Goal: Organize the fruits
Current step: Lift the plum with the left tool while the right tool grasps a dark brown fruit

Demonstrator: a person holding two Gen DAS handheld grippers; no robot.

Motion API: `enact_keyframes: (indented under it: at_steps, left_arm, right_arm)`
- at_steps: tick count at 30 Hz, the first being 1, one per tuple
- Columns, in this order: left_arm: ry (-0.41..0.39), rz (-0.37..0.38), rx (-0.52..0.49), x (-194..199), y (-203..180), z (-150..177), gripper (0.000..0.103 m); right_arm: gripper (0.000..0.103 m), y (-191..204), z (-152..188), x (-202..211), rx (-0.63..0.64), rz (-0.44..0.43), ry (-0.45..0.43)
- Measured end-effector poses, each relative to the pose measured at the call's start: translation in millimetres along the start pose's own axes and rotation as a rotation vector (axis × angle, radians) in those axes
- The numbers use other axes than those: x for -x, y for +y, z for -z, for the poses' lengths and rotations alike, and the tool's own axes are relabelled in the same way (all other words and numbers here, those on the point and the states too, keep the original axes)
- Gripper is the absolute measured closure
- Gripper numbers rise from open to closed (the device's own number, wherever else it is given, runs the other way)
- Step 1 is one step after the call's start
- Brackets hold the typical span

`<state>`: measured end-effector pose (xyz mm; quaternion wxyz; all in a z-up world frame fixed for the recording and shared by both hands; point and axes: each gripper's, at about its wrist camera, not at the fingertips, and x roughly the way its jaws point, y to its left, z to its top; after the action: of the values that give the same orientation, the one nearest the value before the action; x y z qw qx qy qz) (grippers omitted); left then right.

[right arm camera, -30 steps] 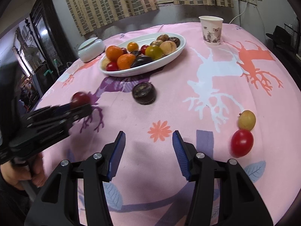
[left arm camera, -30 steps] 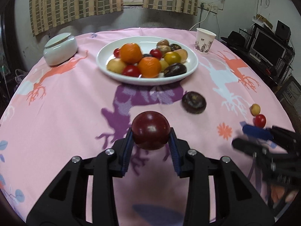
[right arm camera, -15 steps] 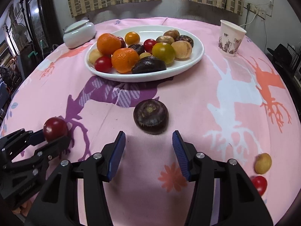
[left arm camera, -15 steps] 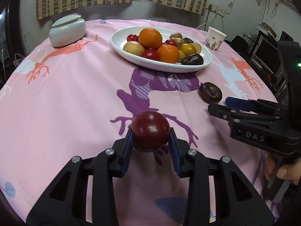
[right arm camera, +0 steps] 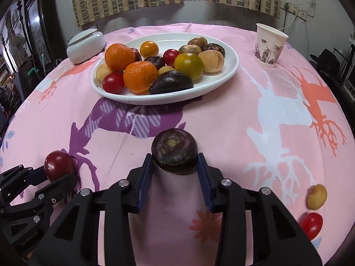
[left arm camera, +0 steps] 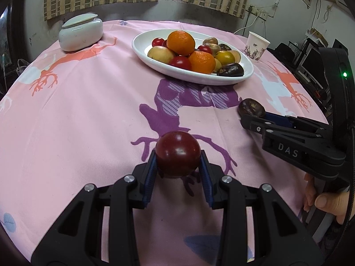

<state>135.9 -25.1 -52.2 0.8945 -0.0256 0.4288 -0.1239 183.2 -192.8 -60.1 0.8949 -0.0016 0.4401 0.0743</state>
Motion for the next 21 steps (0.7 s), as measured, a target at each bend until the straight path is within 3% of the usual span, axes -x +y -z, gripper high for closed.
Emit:
enact_keyframes:
  at_steps: [5, 8, 10, 14, 21]
  left_arm:
    - [0.0, -0.002, -0.002, 0, 0, 0, 0.066]
    - [-0.015, -0.05, -0.018, 4, -2, -3, 0.066]
    - [-0.025, -0.043, 0.002, 11, 1, -8, 0.066]
    - [-0.059, -0.073, -0.015, 25, 1, -22, 0.066]
    - [-0.081, -0.079, 0.008, 24, 7, -37, 0.066]
  right_arm:
    - [0.063, -4, 2, 10, -0.029, -0.034, -0.019]
    - [0.065, -4, 2, 20, -0.044, -0.078, -0.045]
    - [0.073, -4, 0, 28, -0.049, -0.117, -0.068]
    - [0.073, -9, -5, 46, -0.075, -0.183, -0.109]
    - [0.072, -15, -6, 29, -0.065, -0.212, -0.031]
